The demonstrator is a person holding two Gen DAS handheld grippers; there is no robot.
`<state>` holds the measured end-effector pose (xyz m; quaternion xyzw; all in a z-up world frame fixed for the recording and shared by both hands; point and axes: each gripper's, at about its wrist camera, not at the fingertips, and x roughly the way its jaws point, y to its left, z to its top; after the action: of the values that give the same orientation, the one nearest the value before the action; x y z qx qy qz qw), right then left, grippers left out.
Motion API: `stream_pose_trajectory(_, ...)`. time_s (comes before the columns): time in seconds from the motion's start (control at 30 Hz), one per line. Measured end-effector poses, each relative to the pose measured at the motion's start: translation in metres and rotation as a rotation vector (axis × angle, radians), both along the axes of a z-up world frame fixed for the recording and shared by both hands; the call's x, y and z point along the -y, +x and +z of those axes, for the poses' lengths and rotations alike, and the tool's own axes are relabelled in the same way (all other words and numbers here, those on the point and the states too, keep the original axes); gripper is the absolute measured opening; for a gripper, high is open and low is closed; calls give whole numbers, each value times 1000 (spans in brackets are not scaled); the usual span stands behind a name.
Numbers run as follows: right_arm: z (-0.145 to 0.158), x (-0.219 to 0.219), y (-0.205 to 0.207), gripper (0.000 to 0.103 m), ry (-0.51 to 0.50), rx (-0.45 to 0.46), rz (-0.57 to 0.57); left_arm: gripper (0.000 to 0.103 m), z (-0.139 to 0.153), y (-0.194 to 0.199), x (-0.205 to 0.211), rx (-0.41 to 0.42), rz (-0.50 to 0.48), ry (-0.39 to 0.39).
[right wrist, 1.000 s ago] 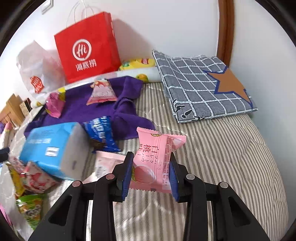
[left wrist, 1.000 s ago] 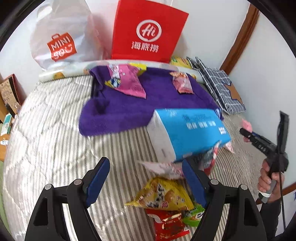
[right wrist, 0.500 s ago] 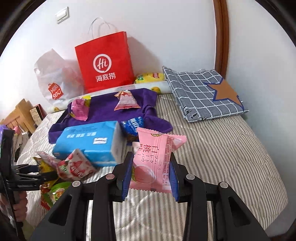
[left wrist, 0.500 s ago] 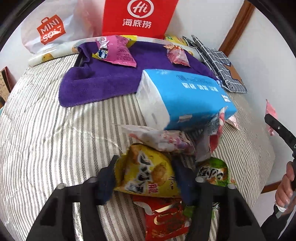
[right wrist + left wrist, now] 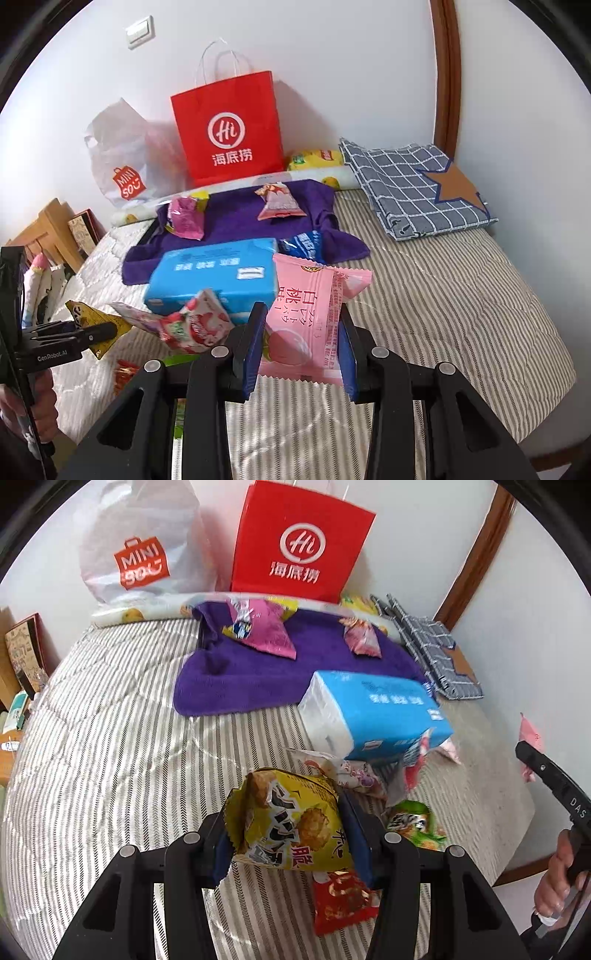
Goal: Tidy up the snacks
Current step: 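Lift and carry the yellow bag and pink candy toward the purple towel with both tools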
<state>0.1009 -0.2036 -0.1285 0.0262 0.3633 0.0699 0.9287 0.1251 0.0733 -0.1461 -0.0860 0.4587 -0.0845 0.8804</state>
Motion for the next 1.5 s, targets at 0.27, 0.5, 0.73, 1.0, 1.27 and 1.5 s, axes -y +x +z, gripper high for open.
stream_pose_trajectory(0.27, 22, -11, -14, 36, -15, 47, -2, 50, 26, -14, 6, 65, -10, -10)
stream_pose_trajectory(0.5, 32, -16, -21, 36, -45, 71, -15, 50, 46, -21, 14, 101, -39, -41)
stream_pose_trajectory(0.73, 38, -15, -22, 36, -44, 75, -32, 50, 64, -24, 27, 139, -65, -37)
stream_pose_trajectory(1.0, 48, -17, -23, 36, -48, 95, -26, 50, 75, -21, 33, 156, -80, -45)
stream_pose_trajectory(1.27, 54, -21, -19, 36, -52, 111, -5, 50, 84, -15, 39, 171, -85, -30)
stream_pose_trajectory(1.5, 56, -21, -12, 36, -51, 111, -7, 50, 88, -9, 39, 183, -79, -19)
